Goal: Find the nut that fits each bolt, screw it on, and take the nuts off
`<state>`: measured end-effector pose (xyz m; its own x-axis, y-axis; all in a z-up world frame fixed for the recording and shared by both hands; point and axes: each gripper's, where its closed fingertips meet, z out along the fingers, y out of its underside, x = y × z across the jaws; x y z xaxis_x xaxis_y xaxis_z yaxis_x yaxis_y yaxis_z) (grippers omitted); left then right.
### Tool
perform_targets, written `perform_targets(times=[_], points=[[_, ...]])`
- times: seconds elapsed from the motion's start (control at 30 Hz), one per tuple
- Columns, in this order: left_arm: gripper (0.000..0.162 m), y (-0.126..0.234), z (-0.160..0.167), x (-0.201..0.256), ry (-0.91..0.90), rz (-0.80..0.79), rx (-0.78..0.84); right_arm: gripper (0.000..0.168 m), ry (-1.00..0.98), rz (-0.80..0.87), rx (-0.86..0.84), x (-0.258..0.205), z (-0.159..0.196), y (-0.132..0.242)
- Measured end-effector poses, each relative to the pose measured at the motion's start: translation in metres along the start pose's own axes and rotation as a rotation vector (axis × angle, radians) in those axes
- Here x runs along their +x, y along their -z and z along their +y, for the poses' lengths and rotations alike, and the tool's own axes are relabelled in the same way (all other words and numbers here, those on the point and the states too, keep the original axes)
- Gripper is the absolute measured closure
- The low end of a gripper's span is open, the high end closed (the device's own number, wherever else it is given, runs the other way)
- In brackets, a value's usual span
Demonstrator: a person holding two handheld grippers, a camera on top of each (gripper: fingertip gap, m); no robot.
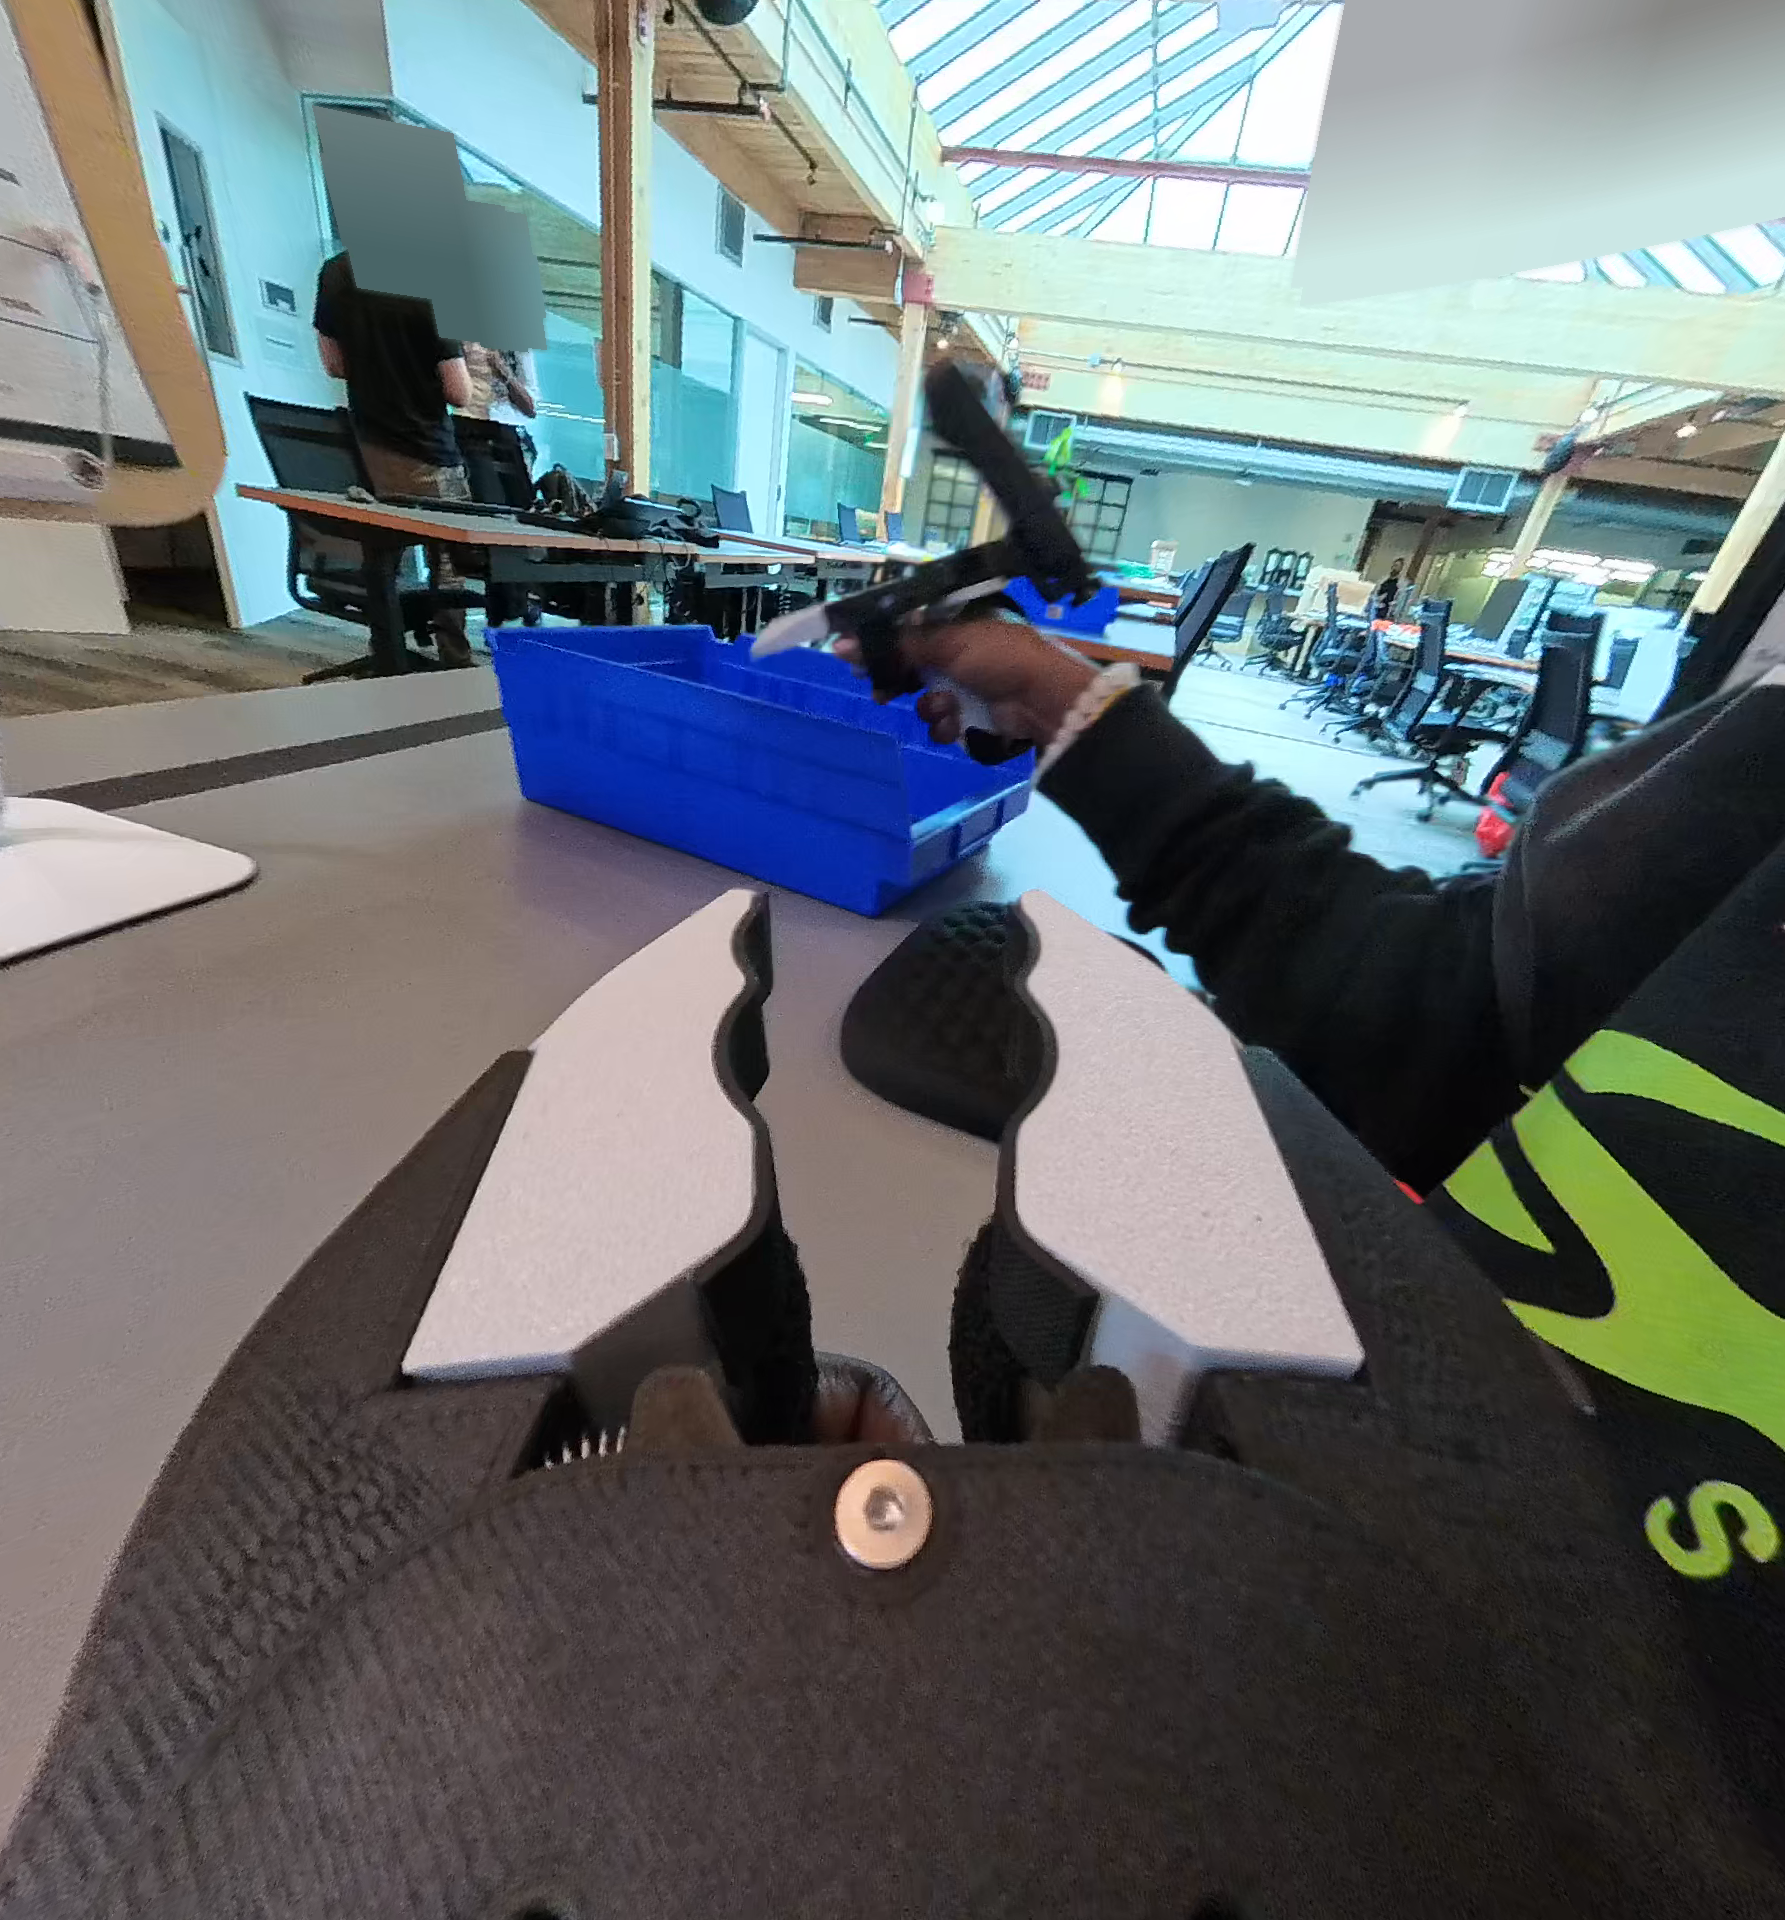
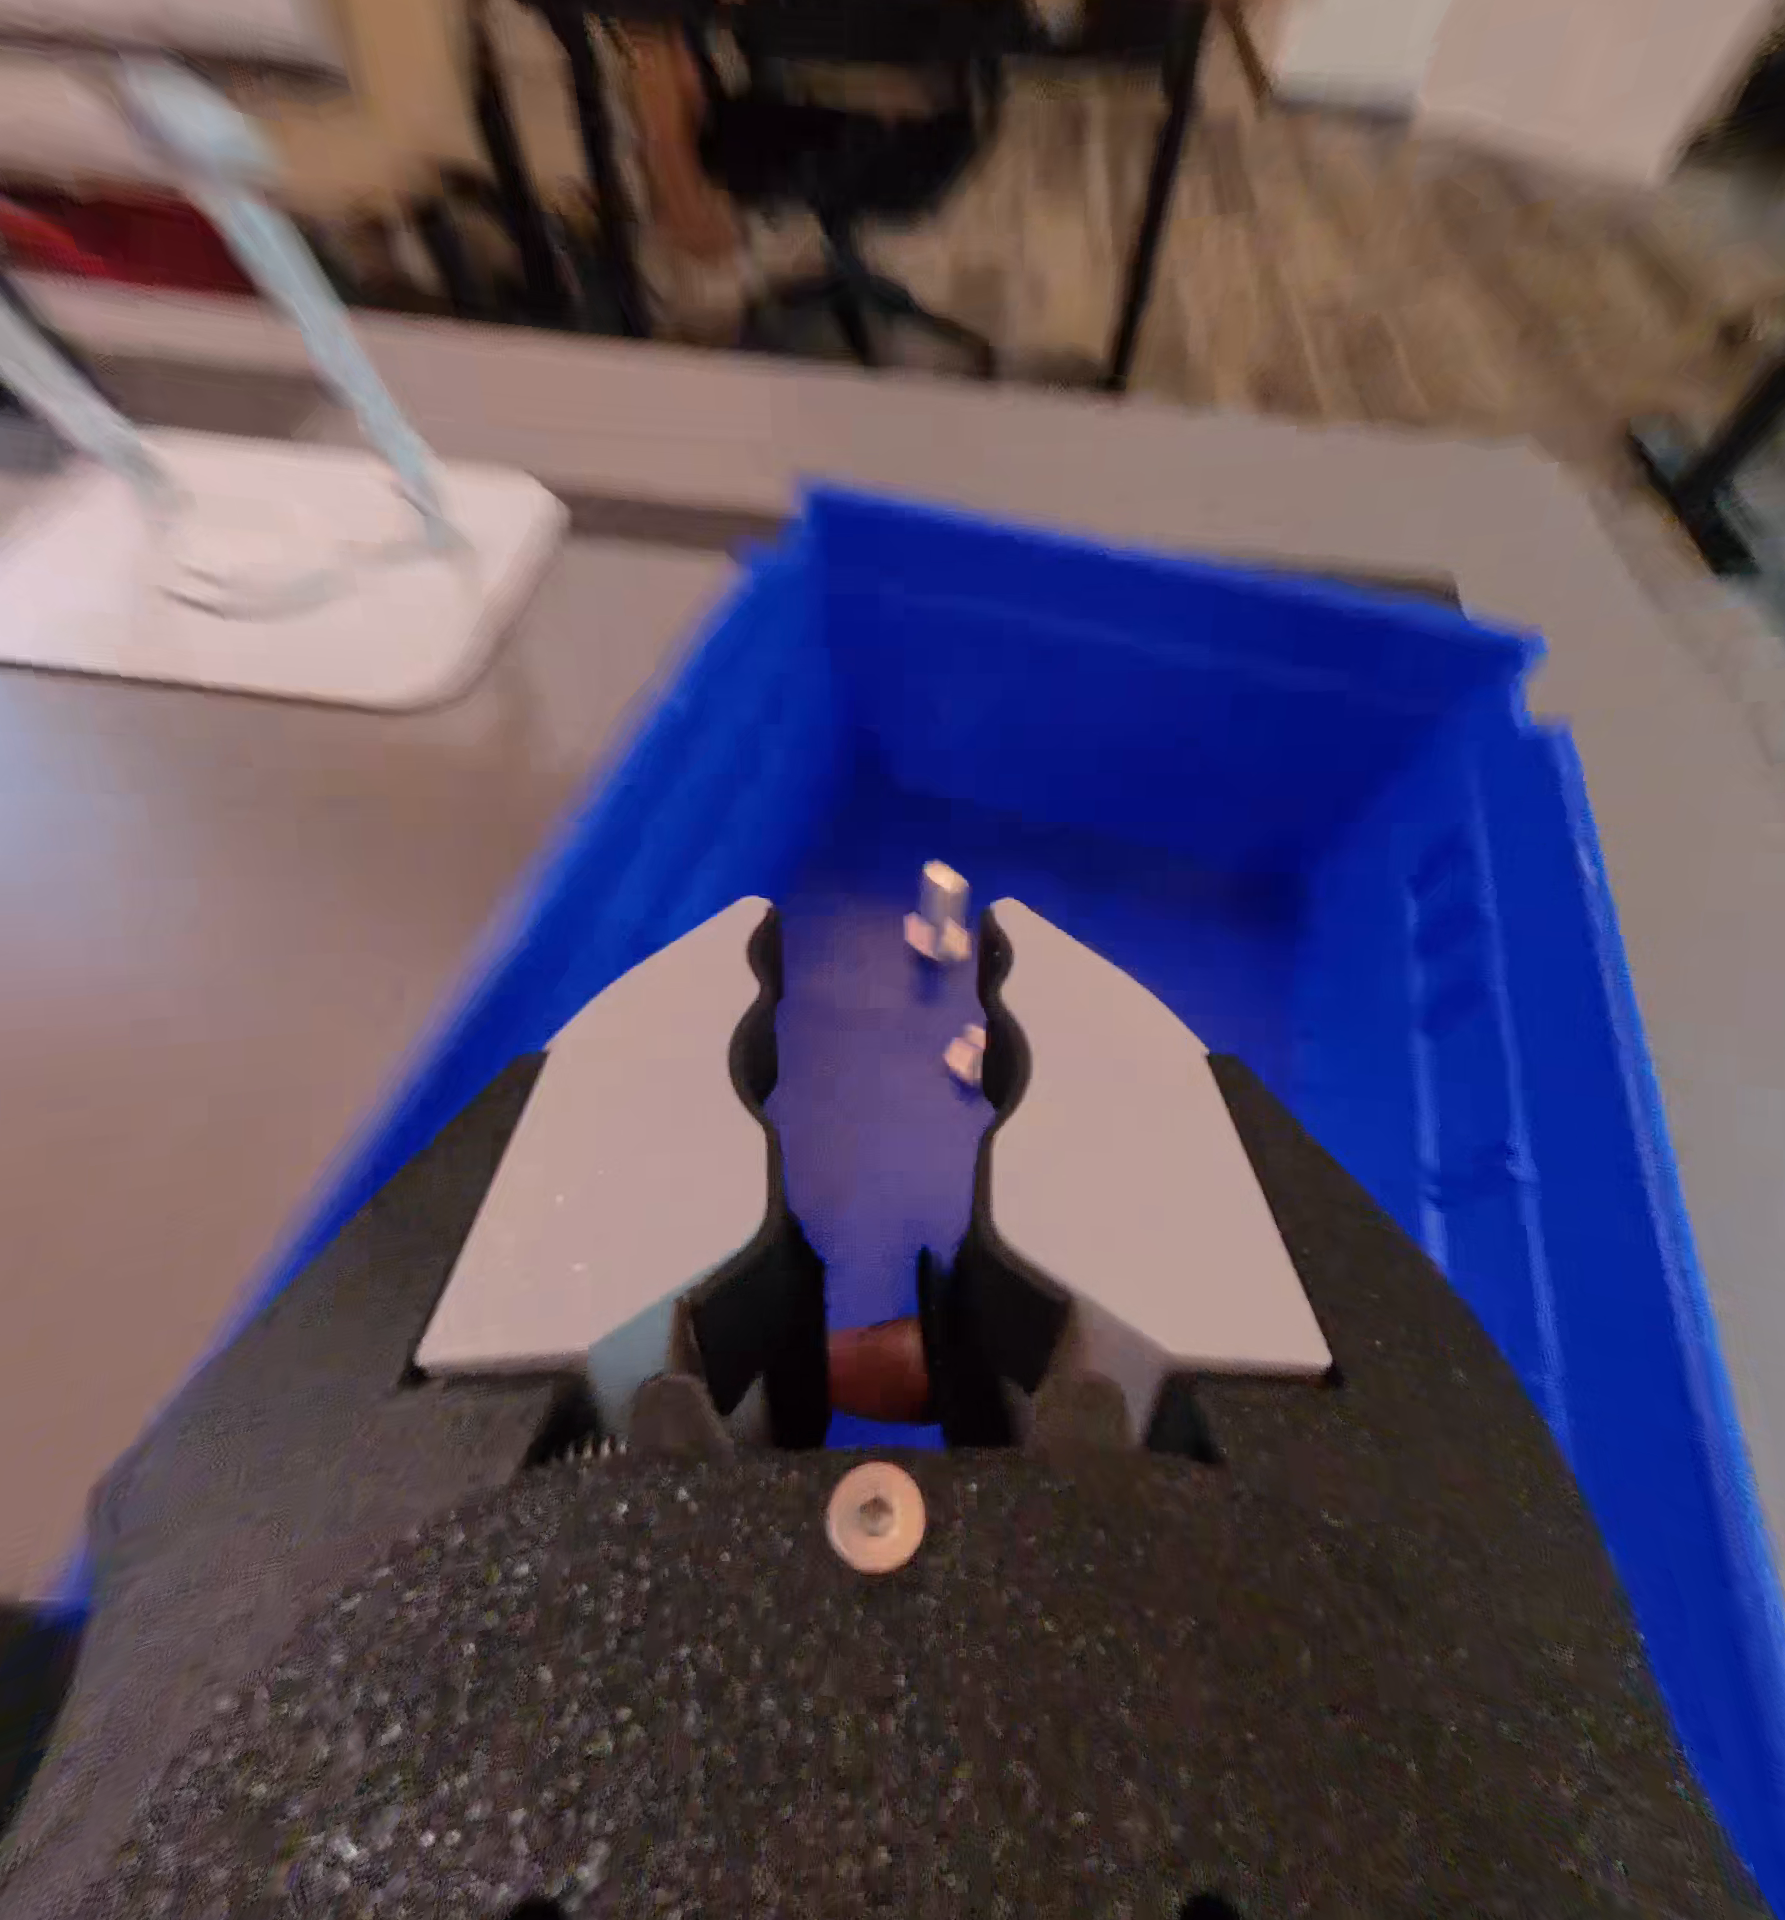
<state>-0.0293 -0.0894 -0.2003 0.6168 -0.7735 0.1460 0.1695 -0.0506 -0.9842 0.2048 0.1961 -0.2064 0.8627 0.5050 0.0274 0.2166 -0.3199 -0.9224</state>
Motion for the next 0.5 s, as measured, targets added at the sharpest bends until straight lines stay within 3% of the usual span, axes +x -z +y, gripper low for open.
perform_targets(times=[0.13, 0.23, 0.4, 0.5], points=[[0.119, 0.019, -0.013, -0.015, -0.043, -0.089, -0.028, 0.128, 0.064, -0.262, 0.311, -0.090, -0.038, 0.054], [0.119, 0.045, -0.034, -0.035, -0.068, -0.192, -0.028, 0.132, 0.097, -0.431, 0.434, -0.143, -0.036, 0.086], [0.120, 0.123, -0.080, -0.101, -0.203, -0.503, -0.174, 0.134, 0.182, -0.538, 0.430, -0.182, -0.002, 0.101], [0.120, 0.175, -0.096, -0.147, -0.276, -0.635, -0.414, 0.134, 0.179, -0.577, 0.407, -0.187, 0.014, 0.100]])
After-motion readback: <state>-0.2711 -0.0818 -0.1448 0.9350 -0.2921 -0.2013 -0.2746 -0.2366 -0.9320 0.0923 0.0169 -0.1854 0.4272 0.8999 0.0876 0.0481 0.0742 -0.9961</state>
